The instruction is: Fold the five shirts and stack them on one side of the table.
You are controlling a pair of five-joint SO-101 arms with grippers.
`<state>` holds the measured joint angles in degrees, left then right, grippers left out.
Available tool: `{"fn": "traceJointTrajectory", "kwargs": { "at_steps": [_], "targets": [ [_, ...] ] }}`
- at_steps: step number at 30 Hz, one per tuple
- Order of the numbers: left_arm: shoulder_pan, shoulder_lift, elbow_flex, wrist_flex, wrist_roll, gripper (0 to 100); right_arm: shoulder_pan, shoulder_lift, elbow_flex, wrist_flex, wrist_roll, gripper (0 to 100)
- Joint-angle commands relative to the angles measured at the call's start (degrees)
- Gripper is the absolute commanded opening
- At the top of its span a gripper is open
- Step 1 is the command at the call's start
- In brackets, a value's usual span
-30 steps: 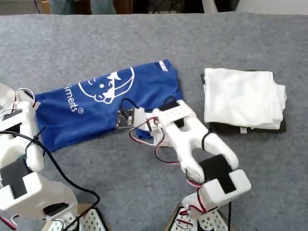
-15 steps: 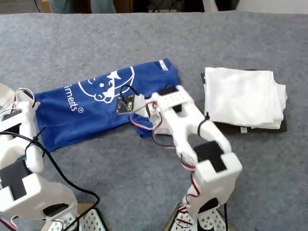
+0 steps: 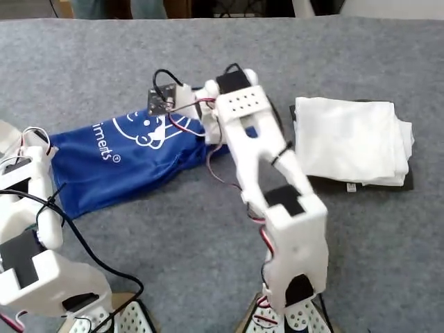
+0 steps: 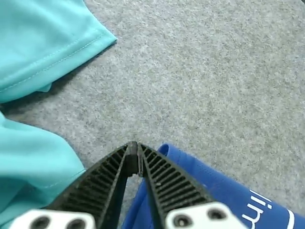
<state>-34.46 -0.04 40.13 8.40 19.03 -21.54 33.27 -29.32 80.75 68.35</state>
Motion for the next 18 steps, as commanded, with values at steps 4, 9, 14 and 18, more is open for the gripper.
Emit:
{"fn": "traceJointTrajectory", "kwargs": {
  "at_steps": [4, 9, 14, 18],
  "targets": [
    [-0.2, -2.7, -1.1, -0.7, -0.7, 3, -1.7, 13.4, -19.6, -1.0, 3.2, 1.5],
    [-0.2, -2.7, -1.1, -0.7, -0.7, 3, -1.4, 20.1, -30.1, -0.8, 3.6, 19.5],
    [-0.2, -2.7, -1.1, -0.7, -0.7, 3, -1.3, 21.6, -37.8, 1.1, 1.4, 31.6],
    [-0.2, -2.7, -1.1, -0.6, -0.7, 3, -1.0, 21.3, -41.1, 1.1, -2.9, 23.8]
  ]
}}
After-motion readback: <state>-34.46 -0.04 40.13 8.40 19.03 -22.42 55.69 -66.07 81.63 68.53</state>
